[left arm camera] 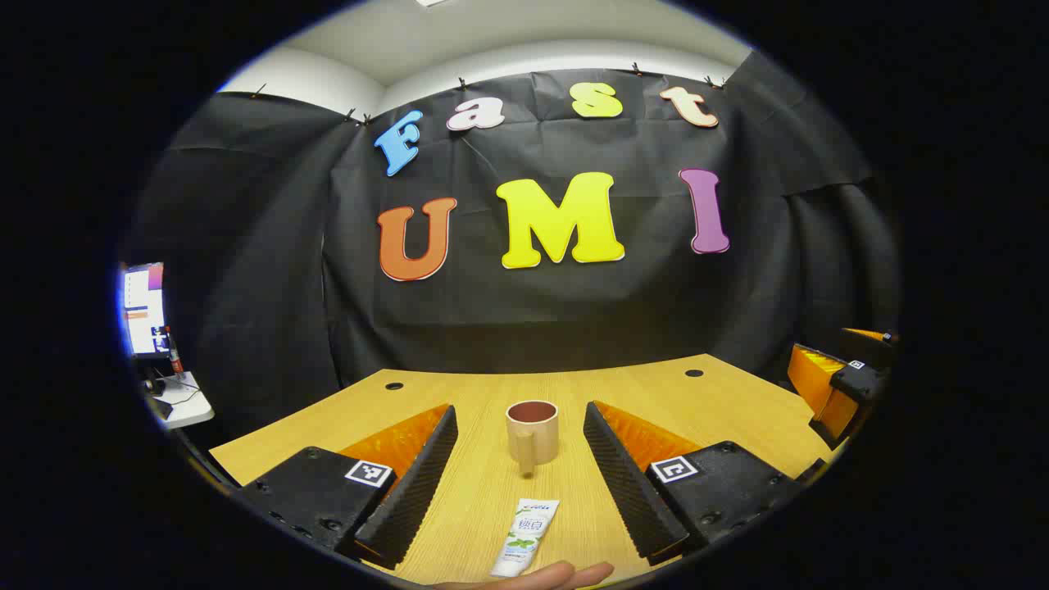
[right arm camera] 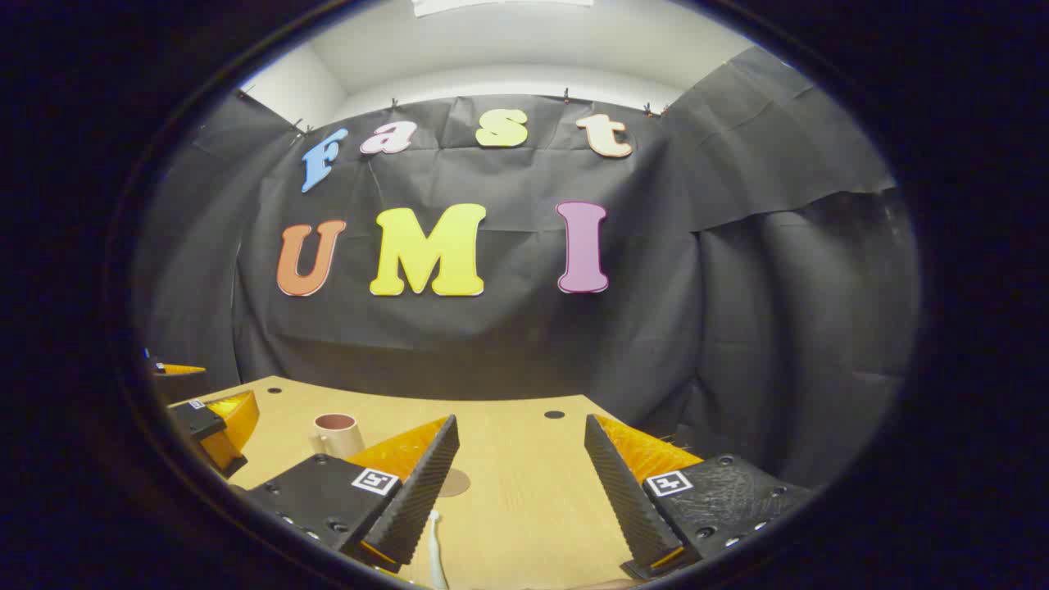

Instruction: Put the toothbrush and toothpaste on the desktop into the cup, then pick up the cup and place it on the coaster on the desktop.

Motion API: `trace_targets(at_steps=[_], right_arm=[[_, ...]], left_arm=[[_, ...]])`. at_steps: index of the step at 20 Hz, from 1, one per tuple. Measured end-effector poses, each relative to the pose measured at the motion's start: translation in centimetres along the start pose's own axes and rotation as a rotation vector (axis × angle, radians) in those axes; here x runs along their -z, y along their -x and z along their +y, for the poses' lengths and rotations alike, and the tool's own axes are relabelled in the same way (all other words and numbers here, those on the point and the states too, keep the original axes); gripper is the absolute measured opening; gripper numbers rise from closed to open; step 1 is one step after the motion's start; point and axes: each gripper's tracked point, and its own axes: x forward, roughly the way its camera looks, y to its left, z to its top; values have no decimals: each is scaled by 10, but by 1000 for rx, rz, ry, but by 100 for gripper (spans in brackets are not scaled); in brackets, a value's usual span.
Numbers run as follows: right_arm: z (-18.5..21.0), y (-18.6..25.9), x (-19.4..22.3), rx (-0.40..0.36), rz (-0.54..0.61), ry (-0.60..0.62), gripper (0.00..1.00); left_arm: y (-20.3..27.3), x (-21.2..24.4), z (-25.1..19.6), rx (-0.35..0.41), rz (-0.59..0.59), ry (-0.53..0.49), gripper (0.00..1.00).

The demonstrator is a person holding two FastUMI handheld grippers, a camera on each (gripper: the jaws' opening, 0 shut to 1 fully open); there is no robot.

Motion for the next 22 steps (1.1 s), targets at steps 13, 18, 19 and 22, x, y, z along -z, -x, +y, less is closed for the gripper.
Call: trace_targets(at_steps=[13, 18, 19, 22], right_arm=[[14, 14, -5, -11, -40, 74, 96], [17, 15, -1, -17, -27, 73, 94], [16, 14, 1, -17, -20, 69, 94], [11, 11, 4, -6, -2, 59, 94]], left_arm=[[2, -1, -2, 0, -15, -29, 98], [1, 2, -2, -2, -3, -22, 98], [1, 2, -3, -1, -3, -22, 98], [2, 2, -2, 0, -1, -24, 98]])
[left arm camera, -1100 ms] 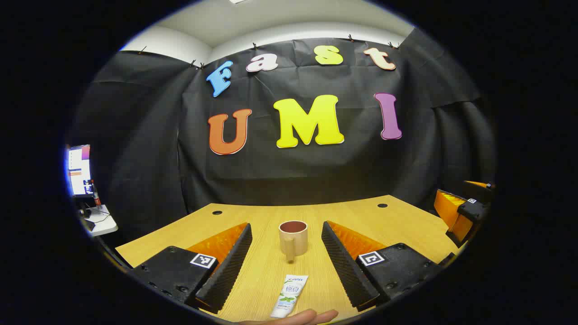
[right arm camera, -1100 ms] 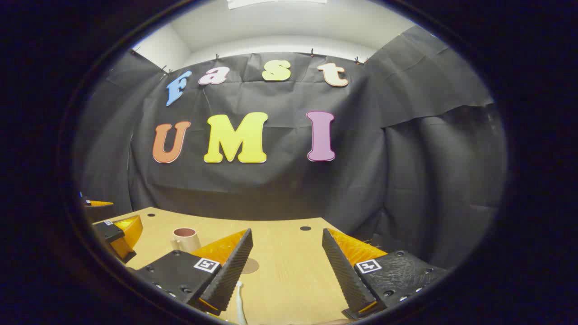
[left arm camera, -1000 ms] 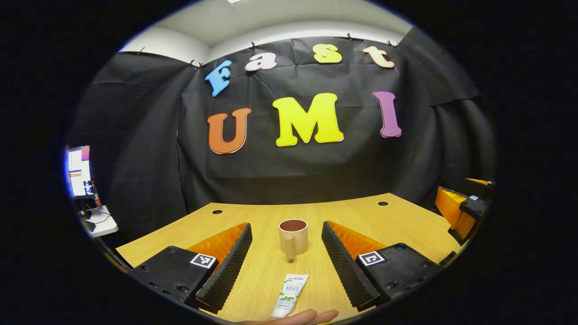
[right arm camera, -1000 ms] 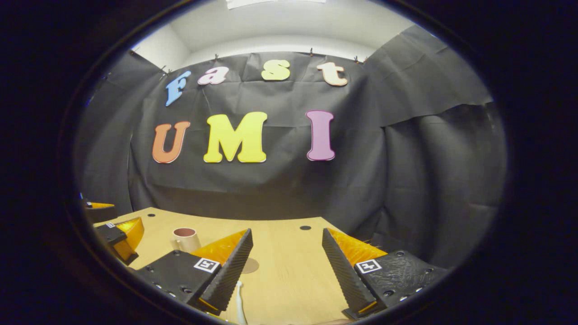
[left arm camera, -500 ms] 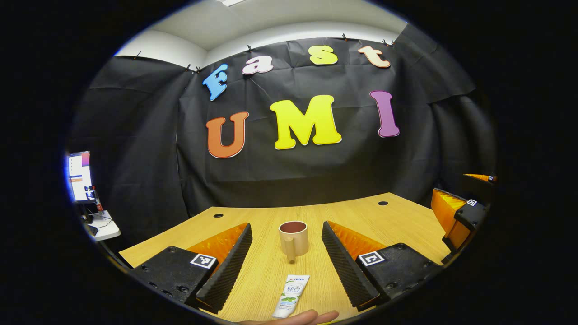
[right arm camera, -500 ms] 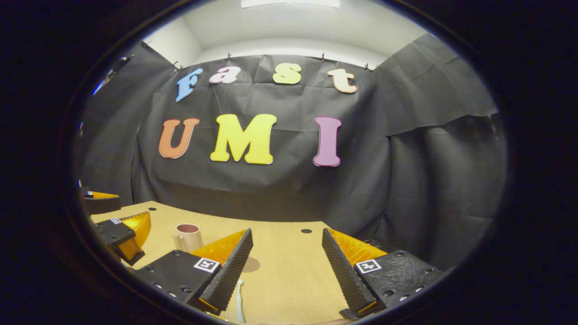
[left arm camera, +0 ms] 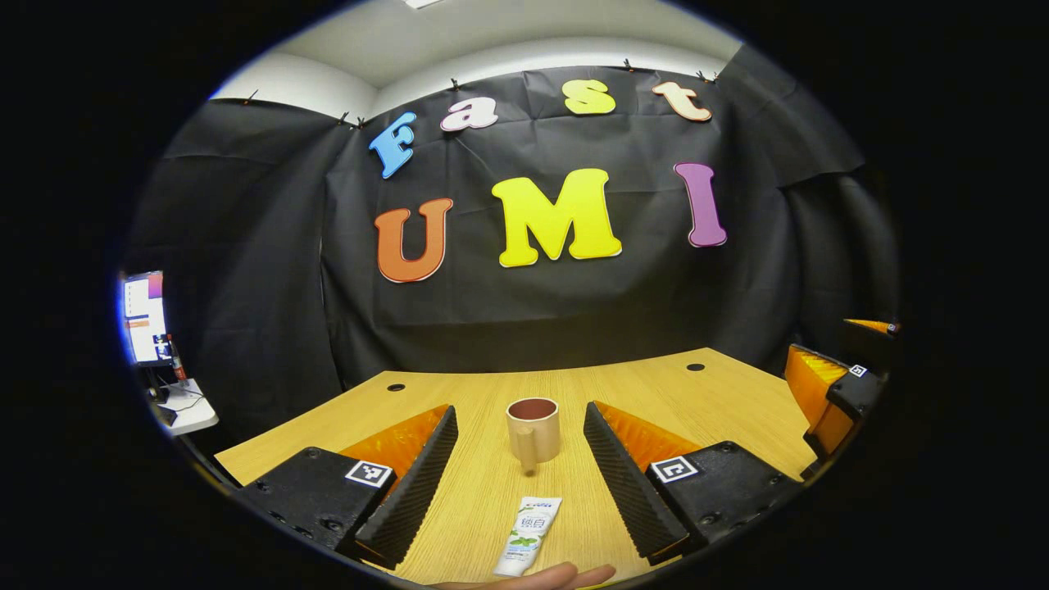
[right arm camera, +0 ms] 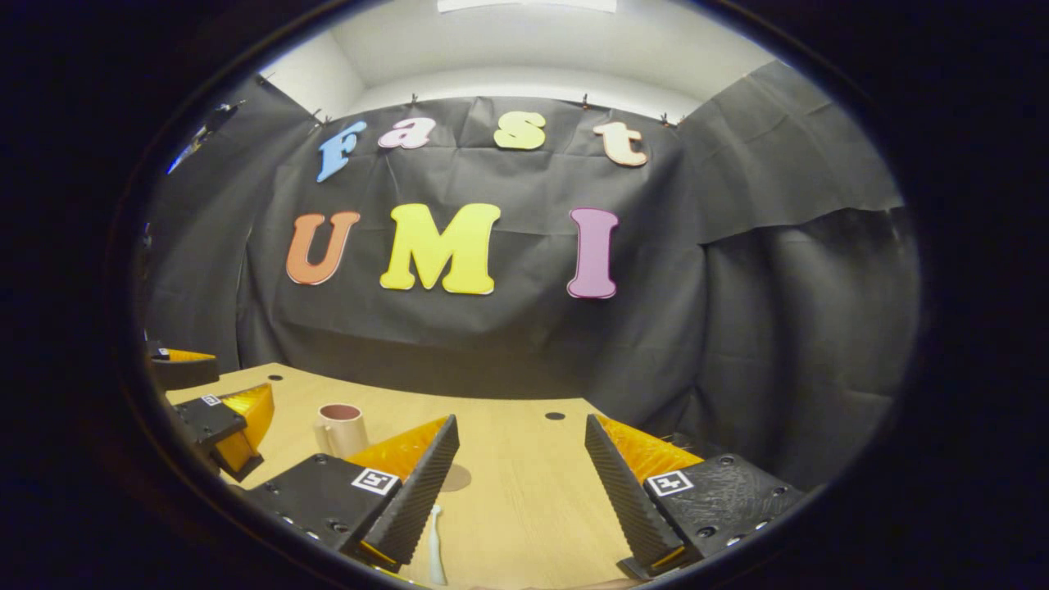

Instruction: Put the toothbrush and toothpaste on the desktop into the cup, then pick up the cup and place it on the coaster on the desktop.

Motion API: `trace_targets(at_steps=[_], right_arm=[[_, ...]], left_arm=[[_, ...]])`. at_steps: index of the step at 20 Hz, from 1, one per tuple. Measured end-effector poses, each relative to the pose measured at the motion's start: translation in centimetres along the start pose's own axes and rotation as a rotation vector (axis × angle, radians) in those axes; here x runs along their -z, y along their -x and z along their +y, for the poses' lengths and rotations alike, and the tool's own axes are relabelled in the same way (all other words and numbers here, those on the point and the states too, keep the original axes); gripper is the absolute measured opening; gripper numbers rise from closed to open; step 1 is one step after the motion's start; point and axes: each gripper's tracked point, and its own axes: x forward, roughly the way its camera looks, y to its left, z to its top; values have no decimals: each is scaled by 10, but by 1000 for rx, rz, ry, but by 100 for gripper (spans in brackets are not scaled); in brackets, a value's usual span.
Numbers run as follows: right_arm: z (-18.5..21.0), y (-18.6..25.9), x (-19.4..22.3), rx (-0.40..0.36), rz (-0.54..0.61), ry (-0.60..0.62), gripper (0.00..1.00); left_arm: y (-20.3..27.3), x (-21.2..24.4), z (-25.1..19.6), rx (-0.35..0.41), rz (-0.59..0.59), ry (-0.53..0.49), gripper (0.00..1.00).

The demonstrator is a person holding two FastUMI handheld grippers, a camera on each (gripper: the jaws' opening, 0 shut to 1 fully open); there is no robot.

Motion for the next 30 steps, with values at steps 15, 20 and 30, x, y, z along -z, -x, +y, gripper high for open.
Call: trace_targets(at_steps=[15, 20, 30], right_arm=[[4, -10, 21, -28, 88, -35, 94], [4, -13, 27, -34, 106, -32, 94], [7, -19, 42, -46, 149, -47, 94]], left_arm=[[0, 6, -2, 10, 21, -1, 98], [2, 7, -5, 20, 23, -8, 98], [-25, 94, -30, 136, 337, 81, 99]])
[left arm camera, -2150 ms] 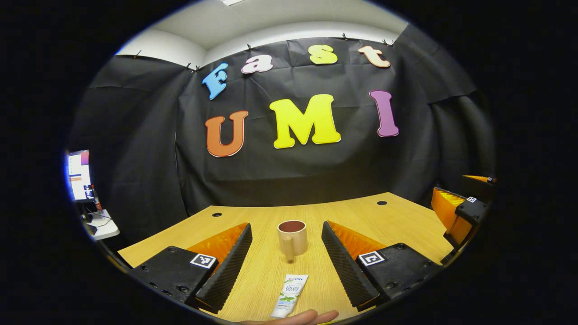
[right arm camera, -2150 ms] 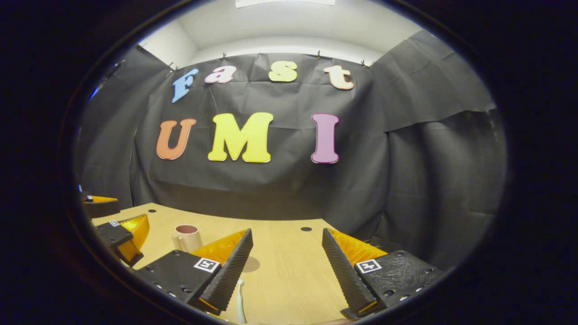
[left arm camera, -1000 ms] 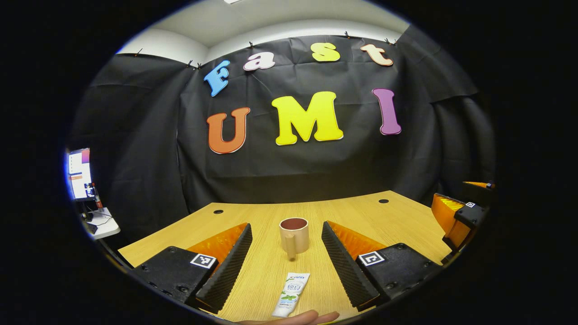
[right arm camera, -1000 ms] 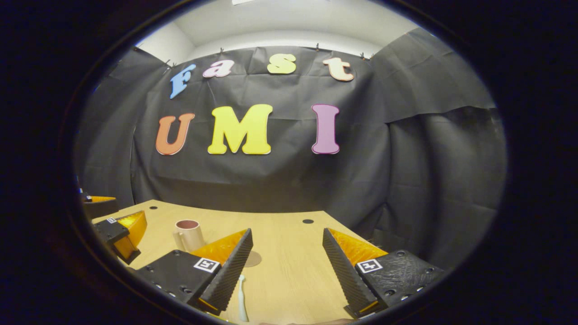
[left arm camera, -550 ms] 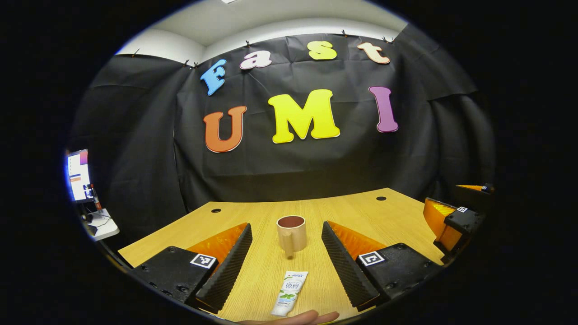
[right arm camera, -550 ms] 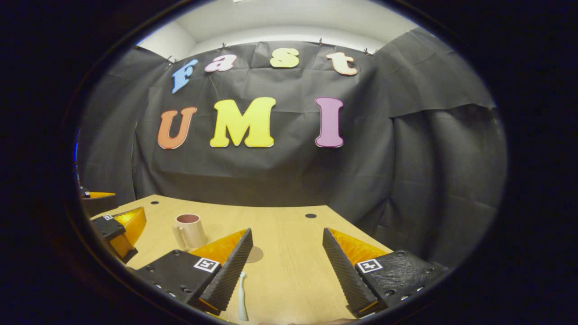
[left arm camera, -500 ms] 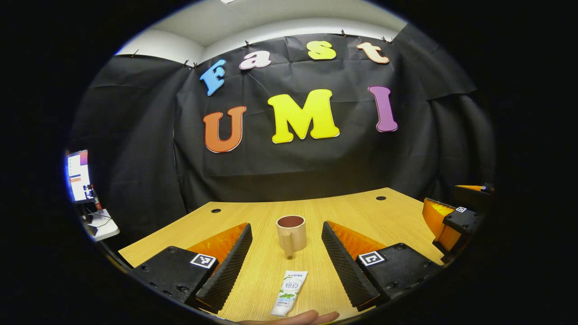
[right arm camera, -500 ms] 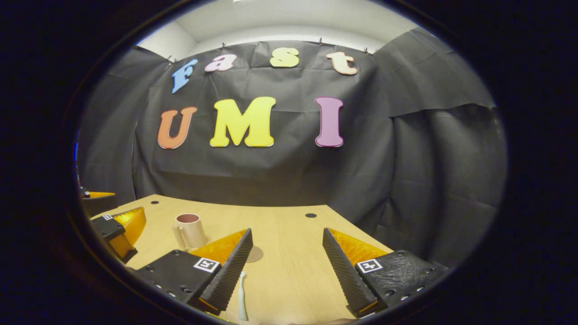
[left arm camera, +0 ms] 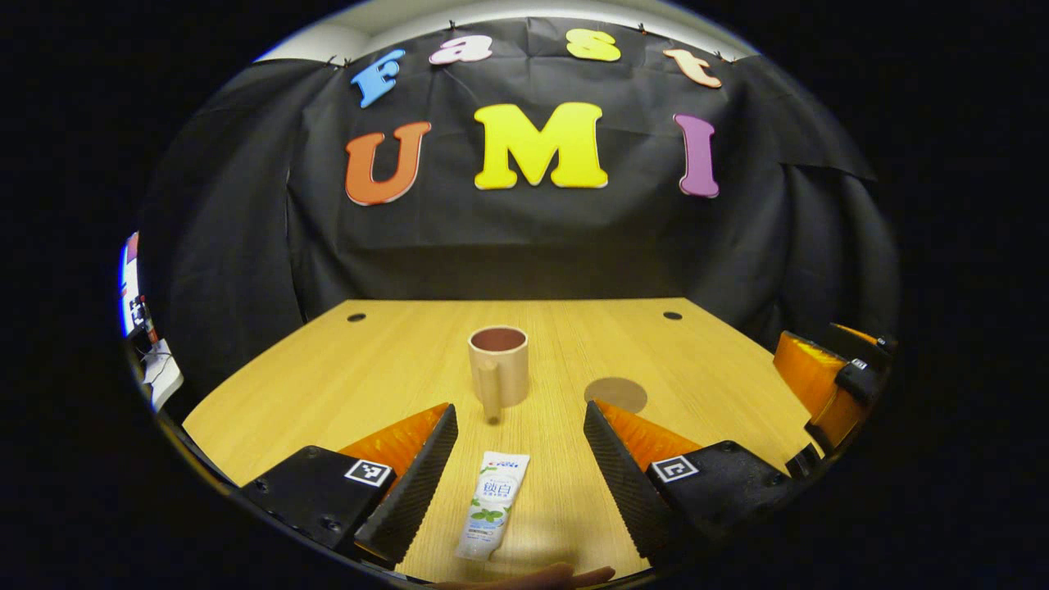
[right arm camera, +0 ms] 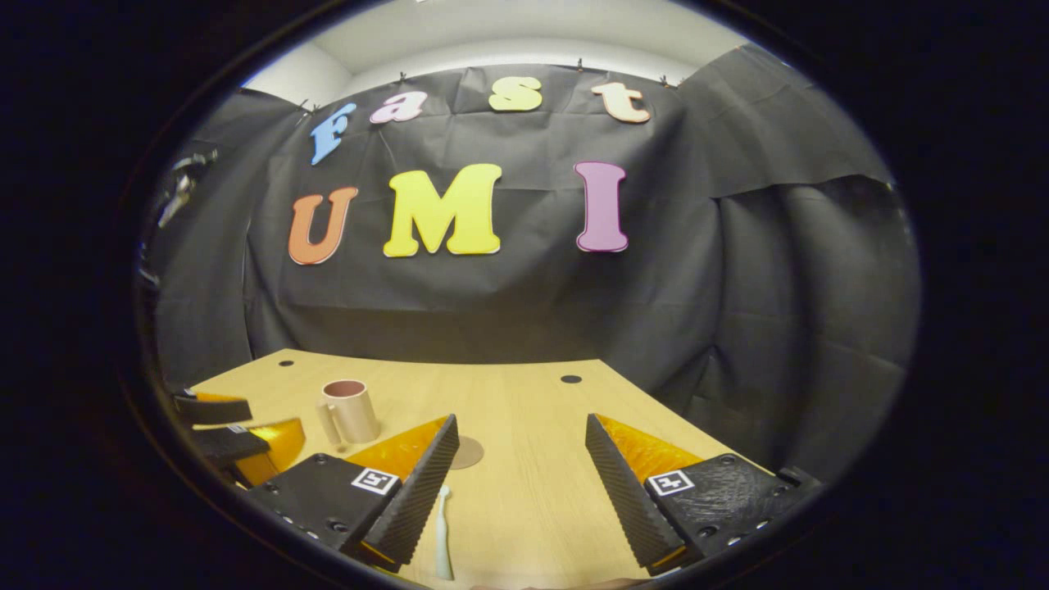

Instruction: Put the toothbrush and toothpaste on the desktop into the cup, then pick up the cup and place it on the coaster on the desktop.

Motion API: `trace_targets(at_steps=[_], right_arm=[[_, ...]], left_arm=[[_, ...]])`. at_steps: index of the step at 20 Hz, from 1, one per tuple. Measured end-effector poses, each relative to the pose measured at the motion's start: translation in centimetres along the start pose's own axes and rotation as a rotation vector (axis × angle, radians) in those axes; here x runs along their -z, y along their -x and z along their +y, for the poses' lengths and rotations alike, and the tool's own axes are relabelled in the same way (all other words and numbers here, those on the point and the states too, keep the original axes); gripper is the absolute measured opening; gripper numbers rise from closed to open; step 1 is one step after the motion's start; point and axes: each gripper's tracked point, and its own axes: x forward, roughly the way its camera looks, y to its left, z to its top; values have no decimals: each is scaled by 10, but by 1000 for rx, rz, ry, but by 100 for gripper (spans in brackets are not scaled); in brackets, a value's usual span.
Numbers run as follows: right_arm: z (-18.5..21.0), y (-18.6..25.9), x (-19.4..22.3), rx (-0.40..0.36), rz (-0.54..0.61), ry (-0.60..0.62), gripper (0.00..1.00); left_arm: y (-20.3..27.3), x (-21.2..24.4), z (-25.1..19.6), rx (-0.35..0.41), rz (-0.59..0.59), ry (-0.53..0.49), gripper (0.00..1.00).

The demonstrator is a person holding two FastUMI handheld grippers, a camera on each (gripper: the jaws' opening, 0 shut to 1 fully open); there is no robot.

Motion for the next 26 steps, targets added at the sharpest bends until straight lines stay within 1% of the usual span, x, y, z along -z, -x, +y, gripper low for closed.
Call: trace_targets(at_steps=[3, 5, 6, 7, 9, 11, 13, 16, 19, 20, 23, 25, 26], right_arm=[[2, -3, 7, -4, 15, 8, 94], [3, -4, 11, -7, 22, 19, 94], [4, -5, 12, -8, 27, 23, 94], [6, -4, 14, -14, 33, 24, 94], [8, -5, 16, -23, 40, 21, 94], [8, -6, 17, -18, 36, 24, 94], [6, -9, 20, -2, 33, 40, 94], [14, -10, 29, -20, 61, 38, 94], [19, -11, 35, -26, 77, 58, 94], [18, -11, 35, -21, 73, 67, 96], [16, -13, 36, -16, 70, 69, 94], [13, -14, 37, -16, 79, 54, 94], [11, -16, 37, -14, 86, 44, 94]], left_arm=[[-17, 33, 4, 0, 146, 21, 99], [-16, 48, 3, 8, 233, 48, 99], [-17, 55, 5, 10, 256, 58, 99], [-15, 56, 9, 2, 257, 58, 99], [-12, 55, 20, -28, 257, 21, 99], [-5, 63, 24, -16, 275, -8, 99], [4, 71, 25, 1, 289, -3, 98], [14, 76, 30, 6, 277, -17, 98], [12, 86, 30, 24, 307, -18, 95], [11, 92, 27, 40, 329, -4, 90], [6, 103, 18, 56, 368, 13, 88], [3, 101, 20, 57, 349, -3, 81], [1, 100, 22, 52, 339, -22, 75]])
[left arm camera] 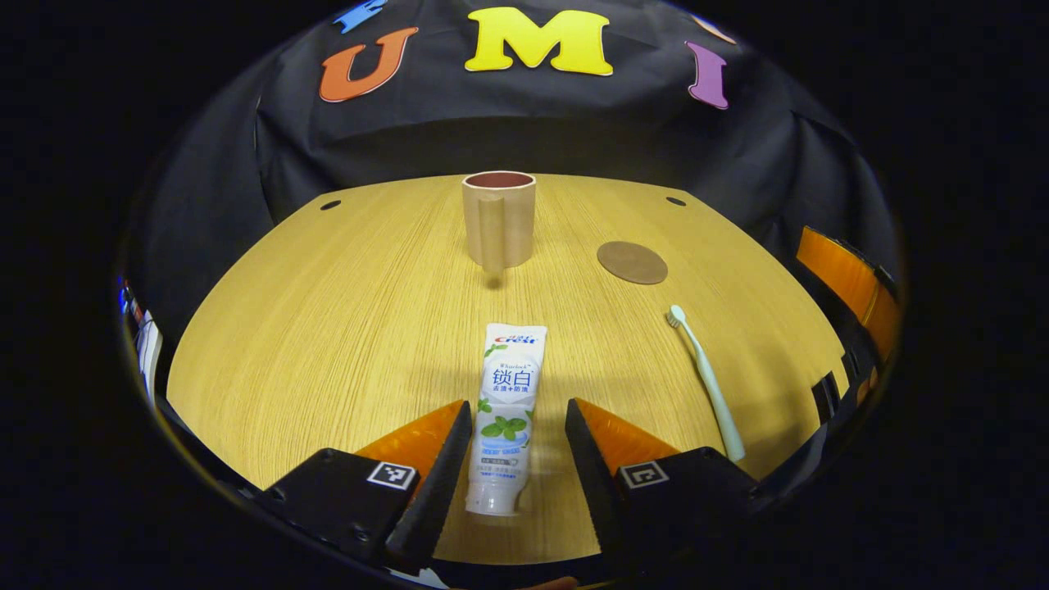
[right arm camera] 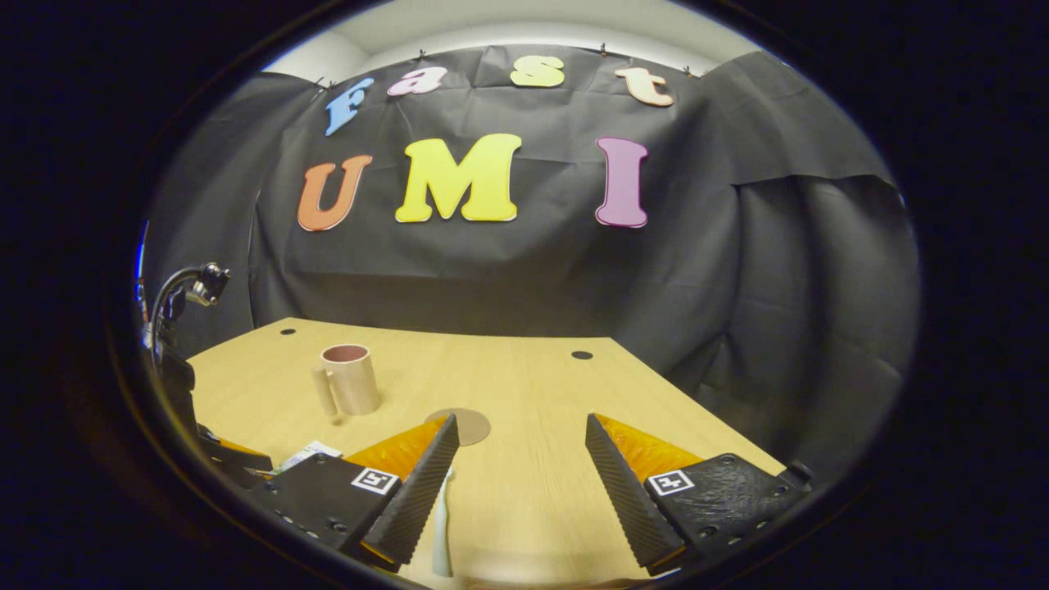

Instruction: Put the toothbrush and toothpaste on the desktop into the cup, then pick up the cup and place it on the coaster on the desktop.

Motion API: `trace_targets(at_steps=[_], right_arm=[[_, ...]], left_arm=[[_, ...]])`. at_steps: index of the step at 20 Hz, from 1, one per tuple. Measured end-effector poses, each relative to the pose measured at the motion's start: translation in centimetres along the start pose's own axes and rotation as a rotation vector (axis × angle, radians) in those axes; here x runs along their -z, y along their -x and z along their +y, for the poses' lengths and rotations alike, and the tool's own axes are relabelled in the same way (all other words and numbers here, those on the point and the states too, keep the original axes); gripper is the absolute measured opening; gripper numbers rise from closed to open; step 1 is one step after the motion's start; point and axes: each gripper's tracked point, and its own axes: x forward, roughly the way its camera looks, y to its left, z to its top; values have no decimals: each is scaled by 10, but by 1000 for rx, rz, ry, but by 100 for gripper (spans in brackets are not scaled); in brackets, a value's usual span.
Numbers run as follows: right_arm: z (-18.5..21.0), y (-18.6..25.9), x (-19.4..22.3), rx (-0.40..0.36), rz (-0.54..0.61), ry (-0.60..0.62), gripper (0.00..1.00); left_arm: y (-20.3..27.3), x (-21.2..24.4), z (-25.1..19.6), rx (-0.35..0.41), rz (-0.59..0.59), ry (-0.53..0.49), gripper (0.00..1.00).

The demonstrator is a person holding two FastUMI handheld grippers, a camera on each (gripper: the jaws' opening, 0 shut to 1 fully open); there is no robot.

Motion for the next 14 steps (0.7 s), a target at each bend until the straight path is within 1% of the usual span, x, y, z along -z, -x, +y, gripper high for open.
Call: trace_targets(at_steps=[1, 2, 3, 4, 5, 7, 8, 9, 10, 11, 12, 14], right_arm=[[-1, -1, 1, 1, 8, -10, 94], [-2, -2, 2, 1, 16, -18, 94], [-2, -3, 3, 1, 23, -25, 94], [-2, -4, 4, 1, 30, -29, 94], [-3, -5, 7, 0, 38, -31, 94], [-1, -5, 8, -3, 44, -29, 94], [0, -5, 8, -7, 47, -28, 94], [3, -5, 10, -13, 52, -27, 94], [5, -5, 12, -19, 58, -22, 94], [6, -6, 15, -21, 64, -14, 94], [6, -7, 15, -19, 67, -8, 94], [8, -8, 19, -19, 77, -1, 96]], left_arm=[[-2, 1, 3, -9, 2, -18, 73], [-7, 6, 2, -4, 13, -29, 75], [-9, 10, -2, 8, 27, -36, 67], [-13, 13, -5, 23, 36, -44, 73], [-14, 16, -8, 29, 41, -52, 66], [-13, 12, -10, 45, 15, -79, 64], [-15, 13, -8, 50, 20, -79, 60], [-18, 13, -7, 53, 16, -77, 58], [-17, 12, -6, 51, 13, -73, 53], [-17, 11, -7, 51, 15, -75, 52], [-17, 12, -6, 51, 14, -85, 47], [-17, 11, -3, 40, 9, -84, 44]])
